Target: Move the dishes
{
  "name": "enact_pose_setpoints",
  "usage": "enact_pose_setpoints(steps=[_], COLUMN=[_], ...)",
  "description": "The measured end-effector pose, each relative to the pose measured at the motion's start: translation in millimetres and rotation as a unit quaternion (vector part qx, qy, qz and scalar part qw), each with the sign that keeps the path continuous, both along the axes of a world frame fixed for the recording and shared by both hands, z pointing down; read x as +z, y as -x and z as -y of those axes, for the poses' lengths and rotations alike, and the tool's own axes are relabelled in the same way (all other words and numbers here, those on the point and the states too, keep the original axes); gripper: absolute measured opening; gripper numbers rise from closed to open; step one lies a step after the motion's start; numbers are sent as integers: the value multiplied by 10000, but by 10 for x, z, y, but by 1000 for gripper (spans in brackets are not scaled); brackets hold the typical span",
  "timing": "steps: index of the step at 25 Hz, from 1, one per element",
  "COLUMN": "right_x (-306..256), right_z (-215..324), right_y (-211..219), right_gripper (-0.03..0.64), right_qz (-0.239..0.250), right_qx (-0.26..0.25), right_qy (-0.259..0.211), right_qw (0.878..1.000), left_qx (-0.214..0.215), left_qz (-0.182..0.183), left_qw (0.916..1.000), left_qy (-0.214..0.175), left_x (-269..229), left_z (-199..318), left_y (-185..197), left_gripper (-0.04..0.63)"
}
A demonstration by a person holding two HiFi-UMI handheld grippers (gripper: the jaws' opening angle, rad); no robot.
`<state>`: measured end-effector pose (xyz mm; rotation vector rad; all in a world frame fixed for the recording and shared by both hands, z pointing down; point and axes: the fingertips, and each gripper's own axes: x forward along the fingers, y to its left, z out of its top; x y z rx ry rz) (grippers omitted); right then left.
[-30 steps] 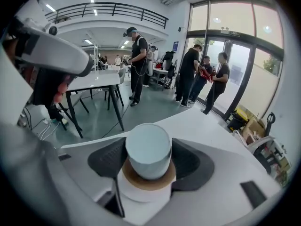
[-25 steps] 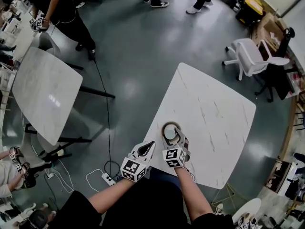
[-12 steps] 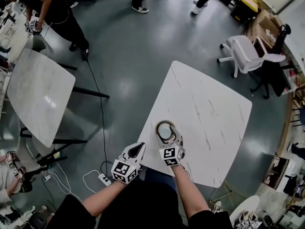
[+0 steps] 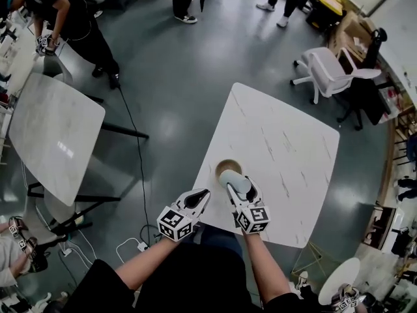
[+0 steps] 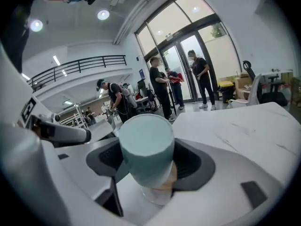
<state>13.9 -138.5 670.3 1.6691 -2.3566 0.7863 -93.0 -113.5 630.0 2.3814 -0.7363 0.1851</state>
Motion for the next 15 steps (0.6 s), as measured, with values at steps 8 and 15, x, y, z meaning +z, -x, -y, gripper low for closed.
enact_pose_setpoints(steps=[8, 15], right_x=[-525, -781], right_z=[-588, -1290], right_y=[81, 251], right_gripper=[328, 328], right_qz=[846, 1580], right_qx=[709, 1203], right_qy=[-379, -754], right_qw=[9932, 9772], left_qx=[693, 1725], left_qz=[-446, -1107], left_qw=[9962, 9750], left_qy=[288, 861], left_x=[-57, -132], left_z=[-352, -919], left_y=[-31, -100], left_gripper=[117, 212])
